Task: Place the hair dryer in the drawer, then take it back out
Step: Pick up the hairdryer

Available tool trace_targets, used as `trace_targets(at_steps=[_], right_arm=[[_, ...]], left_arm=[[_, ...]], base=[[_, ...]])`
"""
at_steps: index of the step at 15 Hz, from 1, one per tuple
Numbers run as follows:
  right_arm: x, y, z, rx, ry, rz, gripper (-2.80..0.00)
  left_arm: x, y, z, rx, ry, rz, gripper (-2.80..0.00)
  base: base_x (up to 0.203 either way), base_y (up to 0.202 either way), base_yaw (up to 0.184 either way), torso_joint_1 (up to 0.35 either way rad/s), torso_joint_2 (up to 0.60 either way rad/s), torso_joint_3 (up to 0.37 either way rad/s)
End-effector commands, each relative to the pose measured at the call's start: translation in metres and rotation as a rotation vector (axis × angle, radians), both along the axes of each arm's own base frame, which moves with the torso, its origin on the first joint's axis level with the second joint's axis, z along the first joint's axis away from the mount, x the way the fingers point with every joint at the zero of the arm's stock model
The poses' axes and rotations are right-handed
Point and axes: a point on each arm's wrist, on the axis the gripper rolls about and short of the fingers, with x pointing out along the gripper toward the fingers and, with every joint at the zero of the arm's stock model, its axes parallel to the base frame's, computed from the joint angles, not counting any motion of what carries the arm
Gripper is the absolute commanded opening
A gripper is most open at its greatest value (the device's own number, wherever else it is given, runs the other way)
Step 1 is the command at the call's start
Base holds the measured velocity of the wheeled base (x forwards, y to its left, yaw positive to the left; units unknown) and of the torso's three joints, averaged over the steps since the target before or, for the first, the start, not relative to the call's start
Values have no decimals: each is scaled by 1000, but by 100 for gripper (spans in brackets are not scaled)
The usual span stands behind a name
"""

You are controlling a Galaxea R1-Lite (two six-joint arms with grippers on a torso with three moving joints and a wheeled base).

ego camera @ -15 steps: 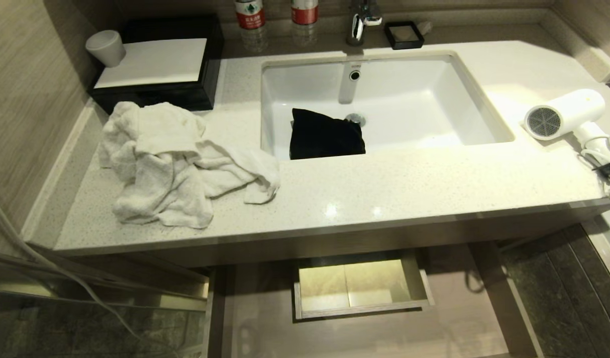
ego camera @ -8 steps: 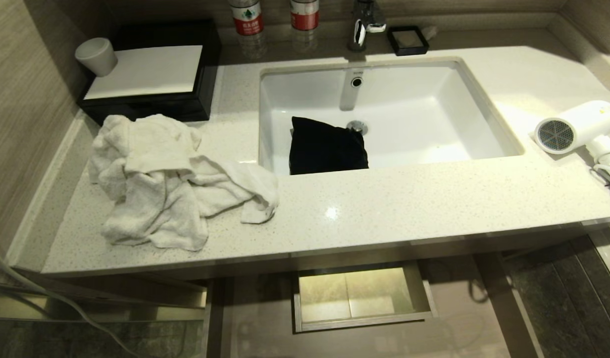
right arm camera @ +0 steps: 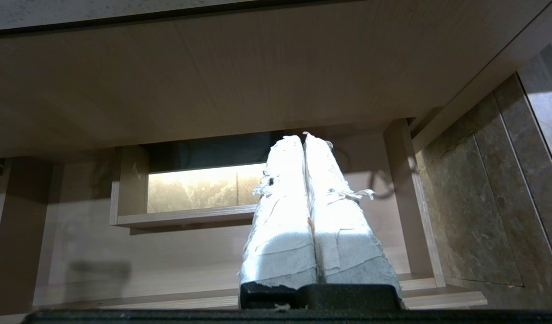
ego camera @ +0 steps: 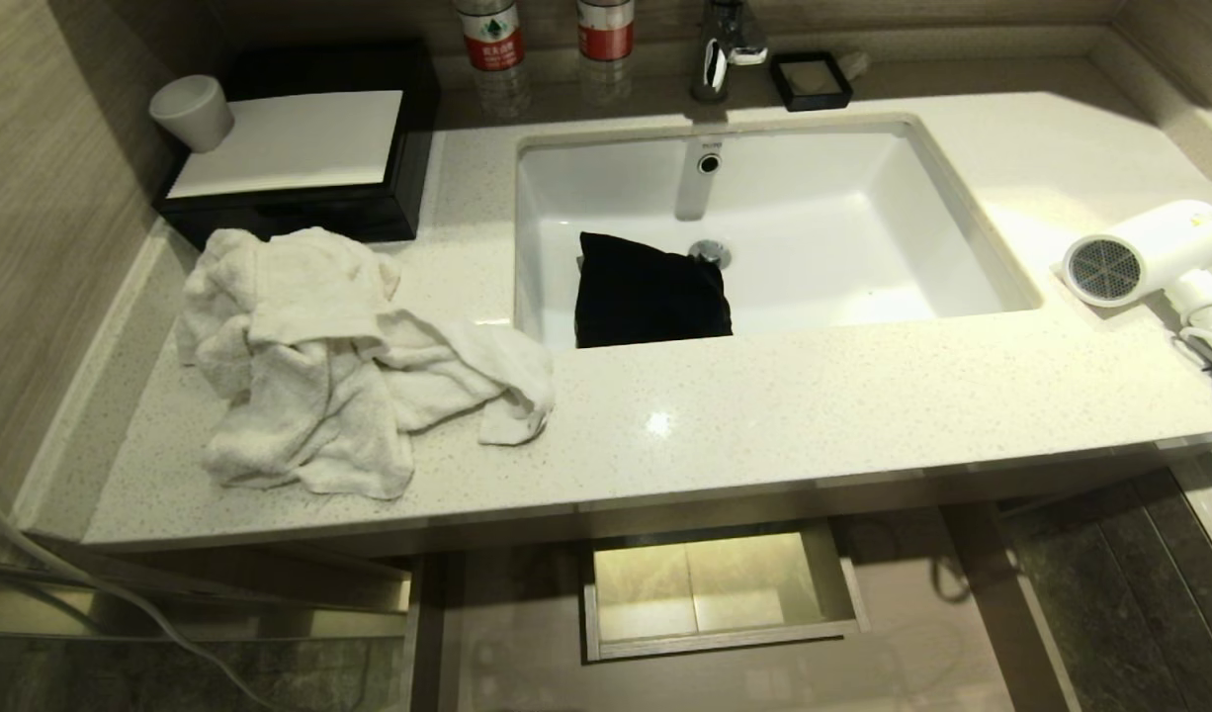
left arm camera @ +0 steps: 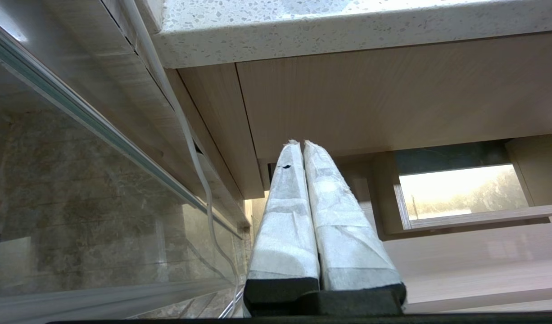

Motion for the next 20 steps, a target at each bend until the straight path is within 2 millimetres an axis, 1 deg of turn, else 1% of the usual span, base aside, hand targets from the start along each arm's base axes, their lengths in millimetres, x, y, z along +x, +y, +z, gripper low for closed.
trace_targets(at_steps=[1, 9, 11, 12, 13, 14, 16, 17, 18, 19, 20], right_arm=[[0, 0, -1, 0, 2, 2, -280], [0, 0, 1, -17, -12, 6, -280], [-6, 0, 17, -26, -59, 10, -280], [-8, 0, 22, -27, -55, 10, -280], [-13, 0, 33, -30, -53, 8, -280], [-21, 0, 52, -35, -55, 5, -280], [-46, -1, 109, -45, -64, -12, -280], [-53, -1, 132, -54, -36, -27, -280], [-54, -1, 157, -66, 7, -38, -280], [-45, -1, 178, -79, 88, -48, -280], [-32, -1, 193, -90, 175, -57, -280]], left_arm=[[0, 0, 0, 0, 0, 0, -280], [0, 0, 0, 0, 1, 0, -280], [0, 0, 0, 0, 2, 0, -280], [0, 0, 0, 0, 2, 0, -280], [0, 0, 0, 0, 0, 0, -280], [0, 0, 0, 0, 1, 0, -280], [0, 0, 0, 0, -1, 0, -280], [0, 0, 0, 0, 2, 0, -280], [0, 0, 0, 0, 2, 0, -280], [0, 0, 0, -1, 2, 0, -280], [0, 0, 0, 0, 2, 0, -280]], base=[[0, 0, 0, 0, 0, 0], [0, 0, 0, 0, 0, 0], [0, 0, 0, 0, 0, 0], [0, 0, 0, 0, 0, 0], [0, 0, 0, 0, 0, 0], [0, 0, 0, 0, 0, 0], [0, 0, 0, 0, 0, 0], [0, 0, 0, 0, 0, 0], [0, 0, 0, 0, 0, 0], [0, 0, 0, 0, 0, 0], [0, 0, 0, 0, 0, 0]])
